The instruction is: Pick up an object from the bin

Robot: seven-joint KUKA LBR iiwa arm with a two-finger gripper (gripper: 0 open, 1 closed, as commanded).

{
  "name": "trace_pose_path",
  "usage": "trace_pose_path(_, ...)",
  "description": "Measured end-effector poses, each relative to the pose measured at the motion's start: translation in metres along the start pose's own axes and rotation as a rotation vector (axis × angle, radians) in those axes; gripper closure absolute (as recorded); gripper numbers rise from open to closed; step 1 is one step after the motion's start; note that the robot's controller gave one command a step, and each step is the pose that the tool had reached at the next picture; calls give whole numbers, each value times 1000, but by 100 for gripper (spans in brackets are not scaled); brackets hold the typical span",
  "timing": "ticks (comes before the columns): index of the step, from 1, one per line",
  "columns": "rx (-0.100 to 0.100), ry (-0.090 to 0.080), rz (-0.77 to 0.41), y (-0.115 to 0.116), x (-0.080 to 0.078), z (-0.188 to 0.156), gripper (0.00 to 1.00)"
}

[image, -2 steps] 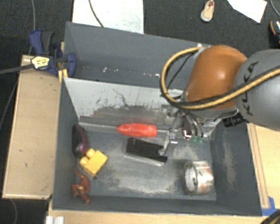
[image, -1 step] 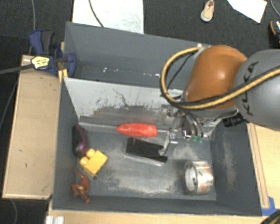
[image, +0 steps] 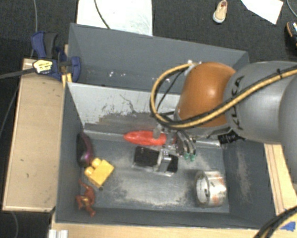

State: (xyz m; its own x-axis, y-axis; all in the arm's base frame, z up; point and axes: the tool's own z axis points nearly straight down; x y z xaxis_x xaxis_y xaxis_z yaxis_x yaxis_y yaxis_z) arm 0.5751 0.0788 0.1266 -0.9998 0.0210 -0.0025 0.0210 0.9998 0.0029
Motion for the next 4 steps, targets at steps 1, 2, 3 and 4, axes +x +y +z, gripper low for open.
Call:
trace_pose_path(1,2,-7,24,-11,1,34,0)
trace_pose_path(2,-2,-11,36,20,8,55,100)
trace_pose_path(3,-2,-11,36,20,8,55,100)
trace_pose_path(4,-4,-13,53,25,18,55,100)
